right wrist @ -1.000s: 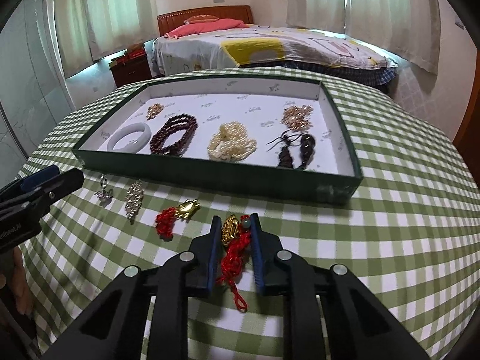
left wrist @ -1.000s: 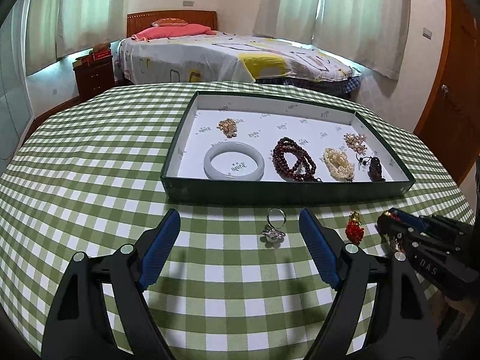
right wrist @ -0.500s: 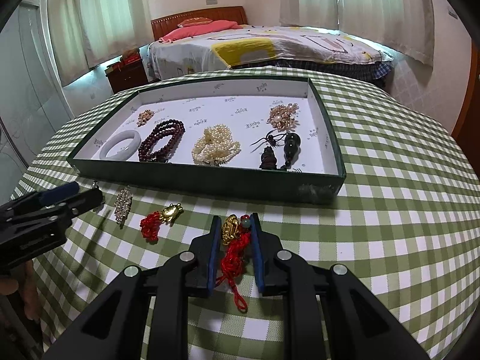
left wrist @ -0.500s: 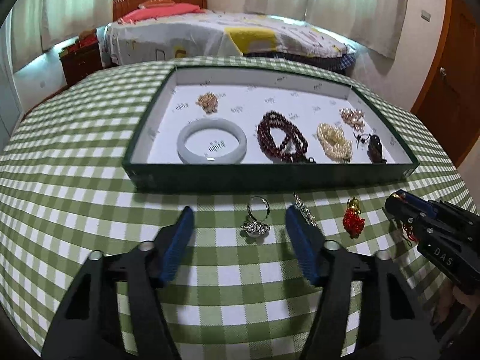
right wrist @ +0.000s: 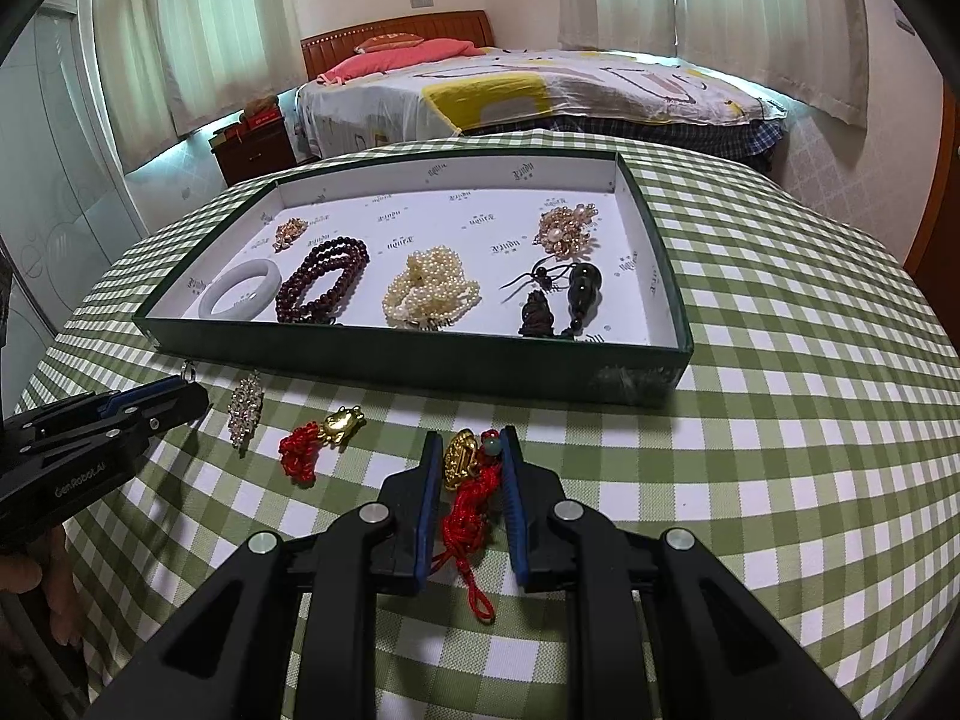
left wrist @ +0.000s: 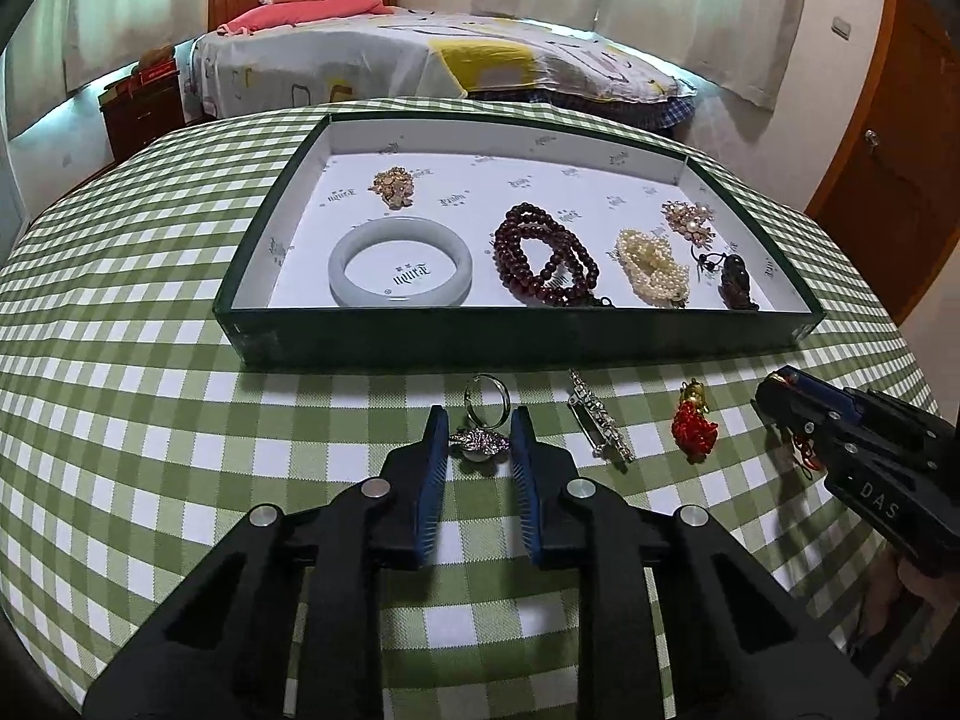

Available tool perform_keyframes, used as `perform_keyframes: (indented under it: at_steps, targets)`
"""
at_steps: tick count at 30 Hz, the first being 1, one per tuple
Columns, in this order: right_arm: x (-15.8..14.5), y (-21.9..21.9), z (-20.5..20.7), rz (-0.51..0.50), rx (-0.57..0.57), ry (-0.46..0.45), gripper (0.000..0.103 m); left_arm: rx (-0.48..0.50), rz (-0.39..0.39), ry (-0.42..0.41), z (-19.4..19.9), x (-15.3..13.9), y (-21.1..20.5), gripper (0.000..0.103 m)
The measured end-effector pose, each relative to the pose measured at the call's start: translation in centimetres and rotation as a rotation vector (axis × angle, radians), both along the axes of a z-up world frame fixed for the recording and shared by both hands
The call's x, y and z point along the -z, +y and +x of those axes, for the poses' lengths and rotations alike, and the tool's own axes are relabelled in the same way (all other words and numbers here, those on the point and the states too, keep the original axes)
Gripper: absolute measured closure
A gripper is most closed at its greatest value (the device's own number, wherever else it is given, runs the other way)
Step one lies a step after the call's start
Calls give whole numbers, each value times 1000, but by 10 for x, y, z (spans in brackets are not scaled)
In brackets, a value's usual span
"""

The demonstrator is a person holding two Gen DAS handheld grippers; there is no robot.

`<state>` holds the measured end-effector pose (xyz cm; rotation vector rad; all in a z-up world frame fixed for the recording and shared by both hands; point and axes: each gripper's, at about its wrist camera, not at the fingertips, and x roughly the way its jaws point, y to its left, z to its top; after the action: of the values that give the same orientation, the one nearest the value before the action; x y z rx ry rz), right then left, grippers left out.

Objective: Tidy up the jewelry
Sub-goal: 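Grasp the silver ring with the left tool while the right tool grasps the red tassel gold pendant, then carry the ring and the red tassel pendant over the box with both tools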

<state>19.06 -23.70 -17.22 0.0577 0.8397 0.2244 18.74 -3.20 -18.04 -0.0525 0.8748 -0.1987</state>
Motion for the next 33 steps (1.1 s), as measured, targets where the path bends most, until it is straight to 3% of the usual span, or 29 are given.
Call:
perform_keyframes:
  at_steps: [33]
  targets:
    - [-14,6,-8,-24,-3,-41,83,-13,-5,-75,-15,-21,13,82]
